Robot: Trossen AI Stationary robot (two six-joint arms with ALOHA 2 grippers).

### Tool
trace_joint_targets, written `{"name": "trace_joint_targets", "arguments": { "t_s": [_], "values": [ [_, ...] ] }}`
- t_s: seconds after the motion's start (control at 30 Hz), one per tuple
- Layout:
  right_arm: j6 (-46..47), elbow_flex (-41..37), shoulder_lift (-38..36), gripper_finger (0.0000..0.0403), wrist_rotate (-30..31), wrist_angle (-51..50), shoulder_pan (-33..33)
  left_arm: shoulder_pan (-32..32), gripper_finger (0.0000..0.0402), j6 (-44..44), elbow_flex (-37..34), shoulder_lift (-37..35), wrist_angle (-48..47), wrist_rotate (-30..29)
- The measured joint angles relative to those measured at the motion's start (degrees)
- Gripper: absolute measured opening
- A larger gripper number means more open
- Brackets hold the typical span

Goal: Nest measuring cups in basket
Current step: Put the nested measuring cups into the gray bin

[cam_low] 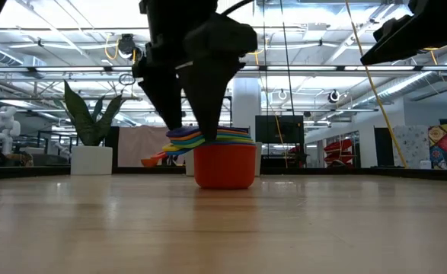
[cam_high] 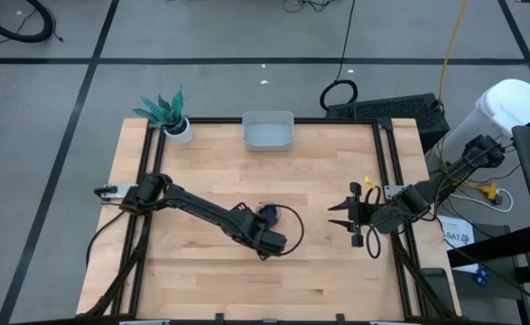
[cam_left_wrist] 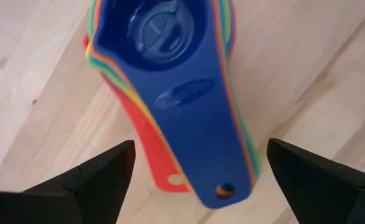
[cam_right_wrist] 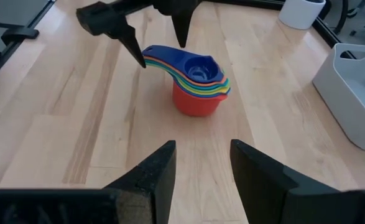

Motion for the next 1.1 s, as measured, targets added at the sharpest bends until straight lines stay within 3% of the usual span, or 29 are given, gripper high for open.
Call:
{"name": "trace_joint_targets", "arguments": {
  "t_s": [1.1],
  "values": [
    [1.5, 0.0, 0.0, 0.0146, -0.1, 0.1, 0.0, 3.0, 0.0367, 3.8, 0.0, 3.4, -2.7, -1.7]
  ]
}}
